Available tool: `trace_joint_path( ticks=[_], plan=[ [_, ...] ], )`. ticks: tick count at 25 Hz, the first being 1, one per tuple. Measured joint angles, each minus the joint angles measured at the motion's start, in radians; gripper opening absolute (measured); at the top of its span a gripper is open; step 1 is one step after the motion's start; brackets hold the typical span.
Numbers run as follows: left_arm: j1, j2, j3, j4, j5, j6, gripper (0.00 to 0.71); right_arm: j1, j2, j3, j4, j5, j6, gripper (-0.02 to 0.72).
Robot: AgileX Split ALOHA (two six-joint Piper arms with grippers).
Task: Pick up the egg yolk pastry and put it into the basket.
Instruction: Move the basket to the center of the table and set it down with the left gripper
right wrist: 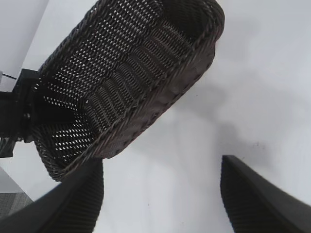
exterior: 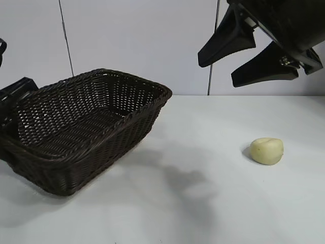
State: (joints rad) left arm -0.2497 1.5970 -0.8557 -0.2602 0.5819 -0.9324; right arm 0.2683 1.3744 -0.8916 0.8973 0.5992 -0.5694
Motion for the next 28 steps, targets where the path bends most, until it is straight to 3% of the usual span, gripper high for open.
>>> trace_joint_path(
  ticks=[12, 22, 28],
  plan=[
    [0.000, 0.013, -0.263, 0.003, 0.206, 0.367, 0.103, 0.000, 0.000, 0.000, 0.000, 0.000, 0.000, 0.496],
    [0.000, 0.228, -0.566, -0.007, 0.475, 0.799, 0.103, 0.000, 0.000, 0.000, -0.003, 0.002, 0.000, 0.496],
    [0.000, 0.291, -0.644, -0.099, 0.520, 0.984, 0.103, 0.000, 0.000, 0.000, -0.008, 0.003, 0.000, 0.496]
  ],
)
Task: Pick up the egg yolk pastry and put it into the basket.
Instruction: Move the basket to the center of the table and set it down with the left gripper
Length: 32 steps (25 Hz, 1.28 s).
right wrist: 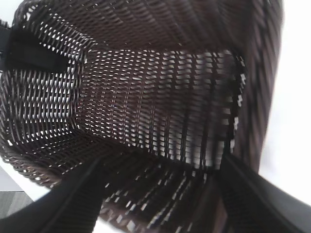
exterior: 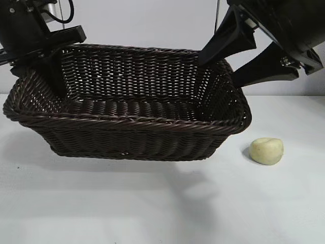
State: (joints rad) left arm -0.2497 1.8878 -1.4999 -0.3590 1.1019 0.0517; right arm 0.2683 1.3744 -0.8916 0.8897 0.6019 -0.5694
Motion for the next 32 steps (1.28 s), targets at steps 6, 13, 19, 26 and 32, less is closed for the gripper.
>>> trace_joint_path(
  ticks=[6, 13, 19, 26, 32],
  plan=[
    [0.000, 0.024, -0.001, -0.008, 0.002, 0.065, 0.103, 0.000, 0.000, 0.000, 0.000, 0.000, 0.000, 0.496],
    [0.000, 0.073, -0.001, -0.008, -0.018, 0.093, 0.103, 0.000, 0.000, 0.000, -0.001, 0.000, 0.000, 0.496],
    [0.010, 0.139, -0.002, -0.008, -0.035, 0.097, 0.103, 0.000, 0.000, 0.000, -0.004, 0.000, 0.000, 0.496],
    [0.066, 0.210, -0.003, -0.010, -0.060, 0.105, 0.103, 0.000, 0.000, 0.000, -0.012, 0.000, 0.000, 0.496],
    [0.069, 0.241, -0.003, -0.042, -0.063, 0.138, 0.103, 0.000, 0.000, 0.000, -0.016, -0.002, 0.000, 0.496]
  ],
)
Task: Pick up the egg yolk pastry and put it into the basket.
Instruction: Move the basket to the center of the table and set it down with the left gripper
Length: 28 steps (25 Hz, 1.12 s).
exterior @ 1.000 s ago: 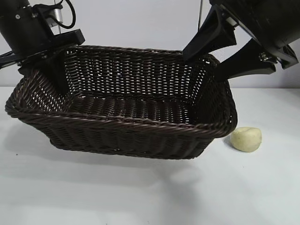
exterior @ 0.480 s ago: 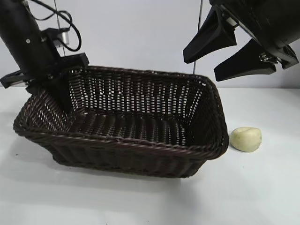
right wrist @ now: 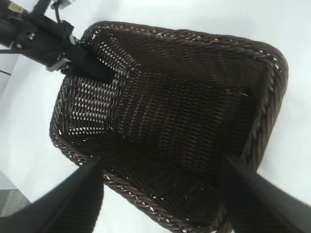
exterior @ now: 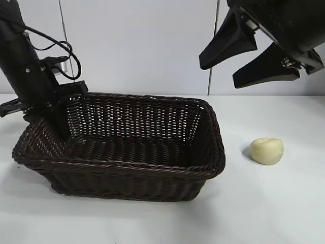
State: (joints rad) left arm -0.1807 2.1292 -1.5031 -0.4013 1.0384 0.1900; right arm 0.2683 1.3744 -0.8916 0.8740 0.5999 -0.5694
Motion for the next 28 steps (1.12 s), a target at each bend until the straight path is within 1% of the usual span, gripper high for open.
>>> trace_joint_path(
  ticks=[5, 8, 10, 11, 12, 15, 16, 17, 20, 24, 28],
  plan=[
    [0.000, 0.023, -0.003, -0.056, -0.007, 0.038, 0.103, 0.000, 0.000, 0.000, 0.000, -0.001, 0.000, 0.496],
    [0.000, 0.027, -0.005, -0.063, -0.009, 0.046, 0.103, 0.000, 0.000, 0.000, 0.000, -0.001, 0.000, 0.496],
    [0.000, 0.027, -0.005, -0.065, -0.009, 0.048, 0.121, 0.000, 0.000, 0.000, 0.000, -0.001, 0.000, 0.496],
    [0.000, 0.027, -0.005, -0.071, -0.009, 0.048, 0.155, 0.000, 0.000, 0.000, 0.000, -0.001, 0.000, 0.496],
    [0.000, 0.027, -0.005, -0.080, -0.009, 0.048, 0.207, 0.000, 0.000, 0.000, 0.000, -0.001, 0.000, 0.496],
    [0.000, 0.027, -0.009, -0.084, -0.008, 0.048, 0.395, 0.000, 0.000, 0.000, 0.000, -0.001, 0.000, 0.496],
    [0.000, 0.027, -0.010, -0.084, -0.008, 0.048, 0.442, 0.000, 0.000, 0.000, 0.000, -0.001, 0.000, 0.496],
    [0.000, 0.026, -0.010, -0.083, -0.005, 0.048, 0.468, 0.000, 0.000, 0.000, 0.000, -0.001, 0.000, 0.496],
    [0.000, 0.008, -0.011, -0.040, 0.031, 0.048, 0.507, 0.000, 0.000, 0.000, 0.000, -0.001, 0.000, 0.496],
    [0.000, -0.057, -0.027, 0.026, 0.093, 0.021, 0.517, 0.000, 0.000, 0.000, 0.000, -0.001, 0.000, 0.496],
    [0.000, -0.133, -0.030, 0.041, 0.119, 0.010, 0.519, 0.000, 0.000, 0.000, 0.000, -0.001, 0.000, 0.496]
  ],
)
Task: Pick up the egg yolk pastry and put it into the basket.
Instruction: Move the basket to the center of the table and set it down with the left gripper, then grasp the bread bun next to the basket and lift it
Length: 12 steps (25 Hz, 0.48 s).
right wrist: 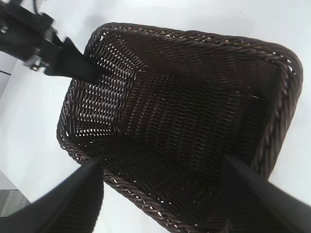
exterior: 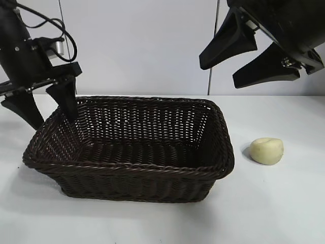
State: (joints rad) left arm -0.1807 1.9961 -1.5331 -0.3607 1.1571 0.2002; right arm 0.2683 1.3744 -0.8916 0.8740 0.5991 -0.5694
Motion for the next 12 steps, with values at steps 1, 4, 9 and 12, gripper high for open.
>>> trace_joint_path(
  ticks=[1, 4, 9, 12],
  plan=[
    [0.000, -0.015, 0.000, 0.001, 0.007, 0.000, 0.520, 0.000, 0.000, 0.000, 0.000, 0.000, 0.000, 0.496],
    [0.000, -0.052, 0.000, 0.009, 0.025, 0.000, 0.520, 0.000, 0.000, 0.000, 0.000, 0.000, 0.000, 0.496],
    [0.000, -0.065, -0.022, 0.111, 0.031, -0.055, 0.520, 0.000, 0.000, 0.000, 0.000, 0.000, 0.000, 0.496],
    [0.001, -0.065, -0.026, 0.208, 0.030, -0.115, 0.520, 0.000, 0.000, 0.000, 0.000, 0.000, 0.000, 0.496]
  ],
)
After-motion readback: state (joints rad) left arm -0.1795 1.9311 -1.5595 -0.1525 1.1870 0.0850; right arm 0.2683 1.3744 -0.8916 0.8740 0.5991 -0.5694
